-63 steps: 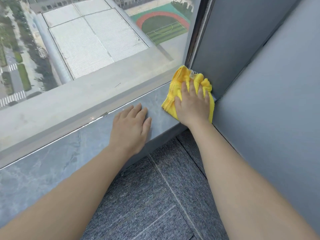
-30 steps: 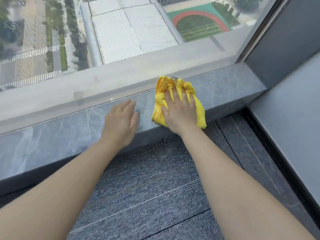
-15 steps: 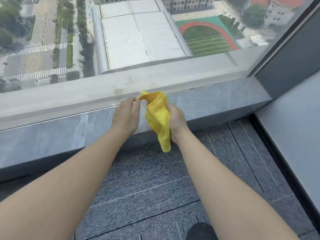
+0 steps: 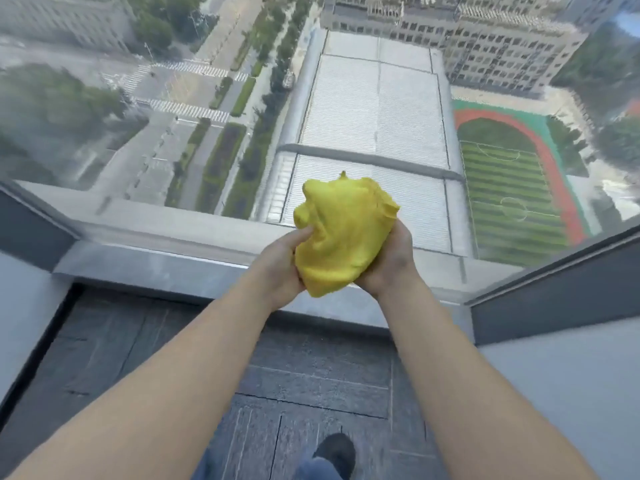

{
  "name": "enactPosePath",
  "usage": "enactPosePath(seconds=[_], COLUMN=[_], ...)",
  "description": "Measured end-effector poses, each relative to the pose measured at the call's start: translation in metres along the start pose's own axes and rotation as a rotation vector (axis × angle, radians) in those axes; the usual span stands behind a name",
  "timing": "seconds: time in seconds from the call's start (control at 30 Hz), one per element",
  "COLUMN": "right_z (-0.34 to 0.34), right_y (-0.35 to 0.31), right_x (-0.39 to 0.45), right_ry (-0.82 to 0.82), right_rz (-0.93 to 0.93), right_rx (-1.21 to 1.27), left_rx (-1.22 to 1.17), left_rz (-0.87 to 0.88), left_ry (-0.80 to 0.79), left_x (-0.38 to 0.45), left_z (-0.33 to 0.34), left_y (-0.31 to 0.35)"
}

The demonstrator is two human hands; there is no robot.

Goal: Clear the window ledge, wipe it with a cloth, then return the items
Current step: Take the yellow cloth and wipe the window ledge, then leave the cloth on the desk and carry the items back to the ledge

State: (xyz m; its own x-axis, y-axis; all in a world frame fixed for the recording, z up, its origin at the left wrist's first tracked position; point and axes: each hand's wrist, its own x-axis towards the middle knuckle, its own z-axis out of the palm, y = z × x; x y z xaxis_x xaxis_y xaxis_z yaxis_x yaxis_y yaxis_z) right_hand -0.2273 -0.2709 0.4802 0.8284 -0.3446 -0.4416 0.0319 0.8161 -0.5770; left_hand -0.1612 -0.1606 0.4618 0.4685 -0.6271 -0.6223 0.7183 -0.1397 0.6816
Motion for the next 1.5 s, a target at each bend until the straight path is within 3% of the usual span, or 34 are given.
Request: enactPosePath(seconds=[0.13, 0.3, 0.37, 0.53, 0.7, 0.9, 1.17, 1.3, 1.5], right_z=[0.097, 0.202, 0.238, 0.32, 0.391, 0.455, 0.497, 0.528, 0.568], right_y=[-0.029, -0.002, 0.028, 0.147, 0.274, 0.403, 0.563, 0.643, 0.748], right_x=[-0.036, -0.083, -0.104, -0.198, -0.326, -0.476, -0.642, -0.702, -0.773], right_ry=[-0.197, -0.483, -0.499, -0.435, -0.656, -1.066, -1.502, -1.629, -1.681], right_rz=[0.077, 0.243, 0.315, 0.259, 0.304, 0.415, 0.608, 0.691, 0.687], right_rx=[-0.174, -0.493, -0.626, -0.92, -1.07, -1.11, -1.171, -1.169, -1.218], left_rx=[-0.142, -0.175, -0.194, -0.239, -0.342, -0.372, -0.554, -0.483, -0.505], left_rz=[0.183, 0.446, 0.528, 0.664, 0.725, 0.732, 0.734, 0.652, 0.527], left_ry=[0.111, 0.418, 0.55, 0.845, 1.198, 1.621, 2.067, 2.156, 2.213], left_x=[-0.09, -0.214, -0.271, -0.432, -0.608, -0.791, -0.953, -1.023, -1.104], left_z=[-0.011, -0.073, -0.101, -0.168, -0.222, -0.262, -0.3, -0.337, -0.398], left_y=[0.065, 0.099, 0.098, 0.046, -0.028, -0.129, -0.252, -0.289, -0.329])
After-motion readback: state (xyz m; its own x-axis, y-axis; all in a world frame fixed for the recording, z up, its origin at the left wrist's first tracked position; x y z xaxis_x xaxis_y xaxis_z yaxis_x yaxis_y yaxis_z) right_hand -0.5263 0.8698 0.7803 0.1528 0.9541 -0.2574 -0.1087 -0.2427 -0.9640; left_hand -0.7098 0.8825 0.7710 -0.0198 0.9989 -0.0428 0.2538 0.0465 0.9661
